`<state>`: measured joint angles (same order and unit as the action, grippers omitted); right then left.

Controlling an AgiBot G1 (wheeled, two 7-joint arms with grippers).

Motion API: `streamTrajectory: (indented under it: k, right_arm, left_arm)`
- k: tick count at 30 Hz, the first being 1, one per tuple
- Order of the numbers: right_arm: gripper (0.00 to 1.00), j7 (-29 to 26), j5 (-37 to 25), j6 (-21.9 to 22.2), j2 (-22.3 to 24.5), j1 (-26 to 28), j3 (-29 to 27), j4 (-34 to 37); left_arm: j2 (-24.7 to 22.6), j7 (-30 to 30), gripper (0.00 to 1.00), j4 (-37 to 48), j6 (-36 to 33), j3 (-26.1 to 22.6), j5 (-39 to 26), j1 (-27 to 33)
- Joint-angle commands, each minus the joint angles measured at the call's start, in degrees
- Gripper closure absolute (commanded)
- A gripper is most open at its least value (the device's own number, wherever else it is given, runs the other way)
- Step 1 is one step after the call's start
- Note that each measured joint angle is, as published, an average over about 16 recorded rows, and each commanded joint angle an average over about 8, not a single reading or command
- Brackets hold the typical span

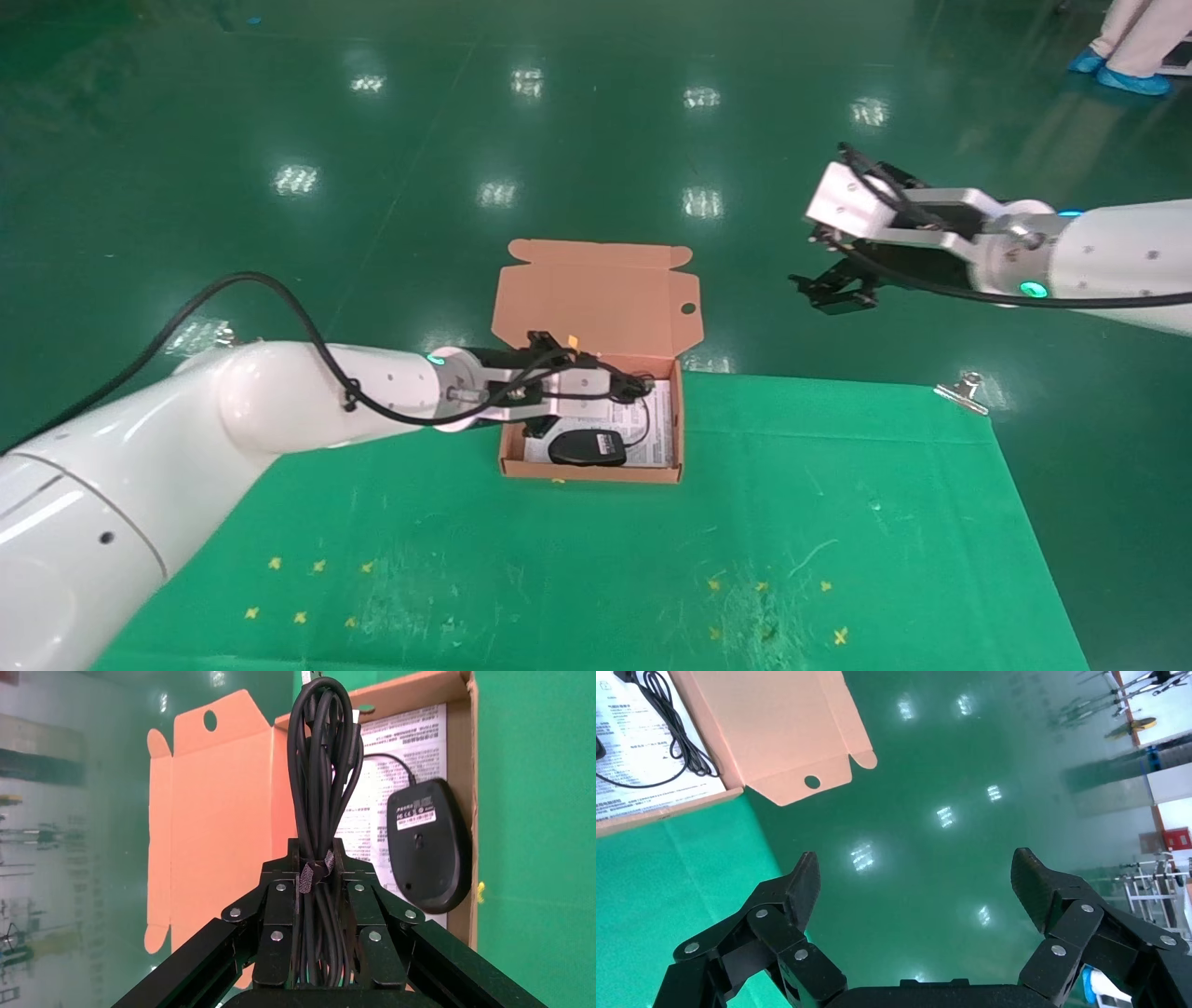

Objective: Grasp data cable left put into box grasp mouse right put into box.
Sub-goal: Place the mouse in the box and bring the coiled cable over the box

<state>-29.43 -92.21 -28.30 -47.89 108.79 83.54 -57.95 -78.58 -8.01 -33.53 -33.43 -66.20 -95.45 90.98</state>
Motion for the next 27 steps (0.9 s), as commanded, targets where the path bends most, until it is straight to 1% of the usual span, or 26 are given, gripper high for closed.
streamTrajectory:
  k: [1, 2, 9, 10, 20, 27]
  right_arm:
    - [0.00, -1.33, -0.92, -0.26, 1.19, 0.58, 0.20, -1.64]
    - [0.00, -1.94, -1.34, -0.34, 1.52, 0.76, 0.29, -2.17]
    - [0.00, -4.52, -3.25, -0.69, 2.86, 1.57, 0.64, -4.50]
    - [0.00, -4.61, -3.35, -0.71, 2.93, 1.62, 0.66, -4.62]
    - [0.00, -4.45, -3.25, -0.74, 2.77, 1.59, 0.69, -4.38]
    - [0.00, -4.34, -3.44, -0.24, 2.54, 2.31, 0.29, -4.22]
  left_arm:
    - [0.00, -0.41, 1.00, -0.02, 0.56, -1.23, 1.60, -0.11]
    - [0.01, -0.52, 0.96, 0.05, 0.73, -1.67, 2.22, 0.00]
    - [0.02, -0.70, 0.08, 0.85, 1.61, -3.52, 4.98, 0.72]
    - [0.01, -0.67, 0.00, 0.94, 1.69, -3.61, 5.13, 0.76]
    - [0.37, -0.67, 0.00, 0.59, 1.57, -3.49, 5.01, 0.74]
    - [2.80, 0.96, 0.00, -1.99, 0.91, -3.25, 5.65, 0.98]
